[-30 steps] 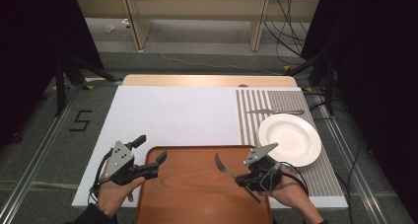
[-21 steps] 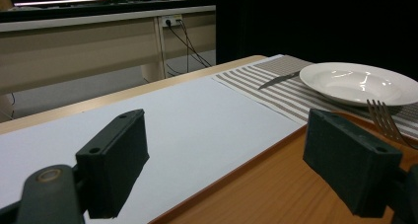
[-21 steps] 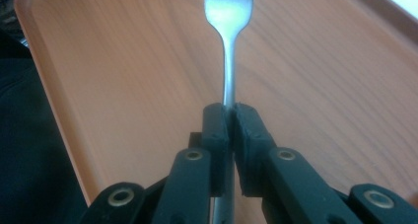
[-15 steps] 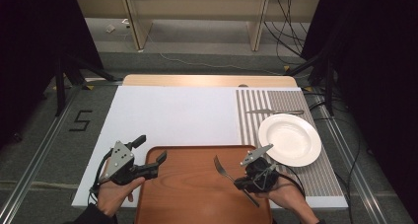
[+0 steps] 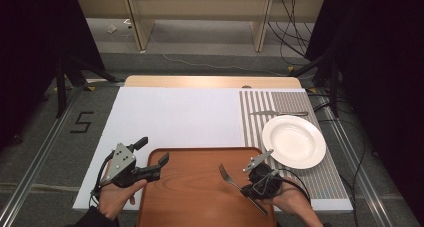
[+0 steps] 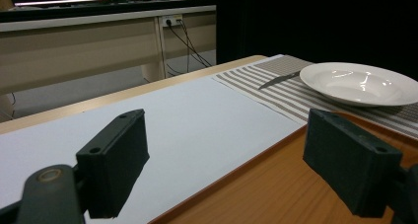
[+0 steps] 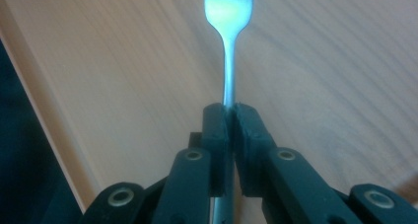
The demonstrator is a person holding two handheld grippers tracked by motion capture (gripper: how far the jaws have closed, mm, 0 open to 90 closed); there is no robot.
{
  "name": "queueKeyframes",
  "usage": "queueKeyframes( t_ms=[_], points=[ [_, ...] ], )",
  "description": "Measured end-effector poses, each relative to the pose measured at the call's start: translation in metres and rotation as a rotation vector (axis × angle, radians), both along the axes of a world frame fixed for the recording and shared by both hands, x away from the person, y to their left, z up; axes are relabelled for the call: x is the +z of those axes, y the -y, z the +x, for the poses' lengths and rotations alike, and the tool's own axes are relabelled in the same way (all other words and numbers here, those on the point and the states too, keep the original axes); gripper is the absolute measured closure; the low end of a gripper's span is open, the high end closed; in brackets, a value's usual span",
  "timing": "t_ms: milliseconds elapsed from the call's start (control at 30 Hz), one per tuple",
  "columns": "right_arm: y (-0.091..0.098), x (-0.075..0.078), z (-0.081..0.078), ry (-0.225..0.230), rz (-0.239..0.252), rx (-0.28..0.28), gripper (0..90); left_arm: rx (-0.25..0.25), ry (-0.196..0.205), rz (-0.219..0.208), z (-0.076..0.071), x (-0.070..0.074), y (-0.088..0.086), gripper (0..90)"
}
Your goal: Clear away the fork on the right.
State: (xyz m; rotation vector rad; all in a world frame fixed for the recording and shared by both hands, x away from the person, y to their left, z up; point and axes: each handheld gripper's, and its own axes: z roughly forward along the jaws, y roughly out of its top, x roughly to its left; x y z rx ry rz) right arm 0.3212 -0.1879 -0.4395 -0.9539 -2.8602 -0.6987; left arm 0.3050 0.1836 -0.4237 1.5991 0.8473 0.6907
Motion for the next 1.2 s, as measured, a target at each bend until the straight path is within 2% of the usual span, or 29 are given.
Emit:
queueKeyframes(
  t_ms=[533, 833, 933, 1033, 1200],
  points=[
    [-0.003, -0.009, 0.001, -0.018, -0.068, -0.013, 84.3, -0.002, 0.0, 0.002, 0.0, 0.0, 0.0, 16.7],
    [-0.006, -0.013, 0.0, -0.01, -0.114, 0.008, 82.2, -0.002, 0.0, 0.002, 0.0, 0.0, 0.0, 16.6],
    [-0.007, -0.01, -0.002, 0.008, -0.111, 0.017, 77.7, -0.003, -0.003, 0.004, 0.001, 0.0, 0.0, 16.6],
    [-0.008, -0.005, -0.003, 0.044, -0.062, 0.021, 67.1, -0.001, -0.002, 0.002, 0.001, 0.0, 0.0, 16.6],
    [-0.017, -0.003, -0.008, 0.108, -0.021, 0.063, 60.1, -0.003, -0.003, 0.005, 0.001, -0.001, 0.0, 16.6]
  ],
)
